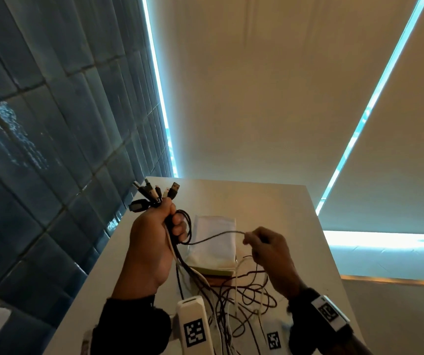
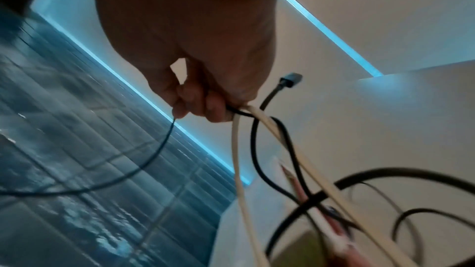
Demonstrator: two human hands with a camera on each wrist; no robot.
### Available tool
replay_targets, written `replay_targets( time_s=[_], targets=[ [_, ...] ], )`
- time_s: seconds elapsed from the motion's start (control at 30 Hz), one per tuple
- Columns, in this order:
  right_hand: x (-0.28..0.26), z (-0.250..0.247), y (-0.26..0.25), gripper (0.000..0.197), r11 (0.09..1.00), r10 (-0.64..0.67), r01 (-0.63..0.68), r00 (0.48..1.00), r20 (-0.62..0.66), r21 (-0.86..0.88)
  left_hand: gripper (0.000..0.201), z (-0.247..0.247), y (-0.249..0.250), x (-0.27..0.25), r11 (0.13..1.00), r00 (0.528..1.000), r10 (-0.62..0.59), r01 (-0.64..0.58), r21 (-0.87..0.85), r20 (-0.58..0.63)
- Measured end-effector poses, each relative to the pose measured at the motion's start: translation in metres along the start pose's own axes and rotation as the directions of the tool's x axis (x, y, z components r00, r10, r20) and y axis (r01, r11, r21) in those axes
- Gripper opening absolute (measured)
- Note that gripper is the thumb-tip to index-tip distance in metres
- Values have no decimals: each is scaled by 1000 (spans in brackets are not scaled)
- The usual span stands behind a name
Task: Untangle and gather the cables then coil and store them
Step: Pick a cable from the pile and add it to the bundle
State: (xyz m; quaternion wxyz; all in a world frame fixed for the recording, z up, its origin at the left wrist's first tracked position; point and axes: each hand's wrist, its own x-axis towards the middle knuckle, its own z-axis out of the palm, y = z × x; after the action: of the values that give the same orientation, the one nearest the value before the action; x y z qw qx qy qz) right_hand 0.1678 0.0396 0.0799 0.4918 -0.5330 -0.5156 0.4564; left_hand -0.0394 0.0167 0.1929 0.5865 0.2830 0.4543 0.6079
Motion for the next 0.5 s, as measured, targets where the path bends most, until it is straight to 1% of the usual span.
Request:
replay_targets(
  time_s=[0.1,0.17,0.23,0.3,0.37,0.5],
  targets=[
    [-9,8,-39,16,972,-121,115,992,19,205,30,7,-8,0,999,999,-43,44,28,-20],
    [-16,13,-57,18,938,-223,196,973,65,287,30,13,-10,-2,997,998,-54,56,57,-32],
    [-22,18,-70,23,909,-312,259,942,121,328,29,20,-10,-5,995,998,-57,59,77,-36],
    [-26,22,-77,19,902,-365,291,908,205,318,29,25,-9,-7,996,998,-56,58,72,-24],
    [-27,25,-81,12,918,-375,308,880,291,252,29,28,-8,-9,998,999,-51,51,42,8],
    [-25,24,-74,12,944,-321,261,867,381,200,31,28,-5,-10,994,995,-23,33,-100,98]
  ],
)
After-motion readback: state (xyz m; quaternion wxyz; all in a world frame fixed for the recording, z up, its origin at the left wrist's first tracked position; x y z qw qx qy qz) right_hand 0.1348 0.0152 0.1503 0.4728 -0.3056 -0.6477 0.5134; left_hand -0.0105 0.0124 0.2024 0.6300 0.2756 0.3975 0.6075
